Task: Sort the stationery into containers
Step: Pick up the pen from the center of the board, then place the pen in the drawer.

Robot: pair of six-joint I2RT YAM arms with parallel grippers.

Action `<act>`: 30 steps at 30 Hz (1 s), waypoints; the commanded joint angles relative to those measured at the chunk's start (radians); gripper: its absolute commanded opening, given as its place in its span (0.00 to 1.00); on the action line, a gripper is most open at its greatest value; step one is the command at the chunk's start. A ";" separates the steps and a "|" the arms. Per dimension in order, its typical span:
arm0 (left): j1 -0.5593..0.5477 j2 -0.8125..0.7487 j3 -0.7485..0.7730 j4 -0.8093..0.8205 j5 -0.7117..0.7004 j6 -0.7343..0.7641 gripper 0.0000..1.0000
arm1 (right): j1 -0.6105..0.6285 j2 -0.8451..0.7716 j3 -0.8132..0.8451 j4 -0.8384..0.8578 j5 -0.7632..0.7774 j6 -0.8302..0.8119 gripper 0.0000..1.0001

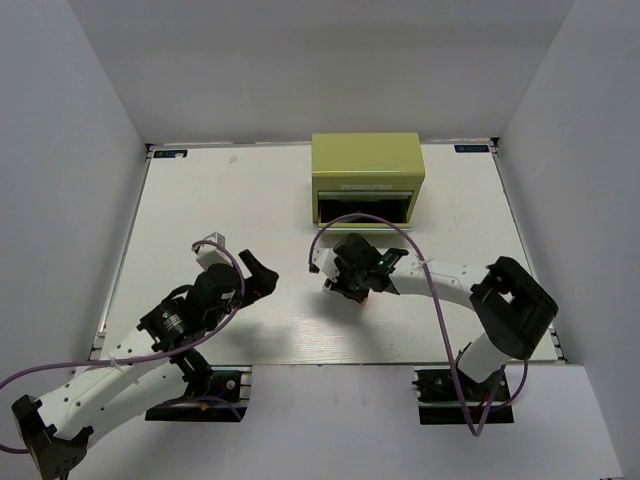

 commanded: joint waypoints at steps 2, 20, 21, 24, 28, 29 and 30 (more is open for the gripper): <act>0.002 0.007 0.025 0.016 0.011 0.024 0.99 | -0.034 -0.107 0.091 -0.050 0.002 -0.186 0.16; 0.002 0.040 0.028 0.097 0.062 0.044 0.99 | -0.271 -0.111 0.271 0.013 0.069 -0.620 0.20; 0.002 0.054 0.028 0.097 0.062 0.044 0.99 | -0.279 -0.089 0.277 0.013 0.063 -0.630 0.22; 0.002 0.074 0.028 0.119 0.071 0.044 0.99 | -0.290 -0.039 0.312 0.012 0.061 -0.662 0.28; 0.002 0.074 0.028 0.130 0.080 0.054 0.99 | -0.314 0.024 0.349 0.012 0.065 -0.685 0.37; 0.002 0.074 0.028 0.130 0.080 0.054 0.99 | -0.321 0.030 0.350 0.013 0.069 -0.683 0.41; 0.002 0.074 0.028 0.130 0.080 0.054 0.99 | -0.322 0.049 0.356 0.019 0.072 -0.677 0.44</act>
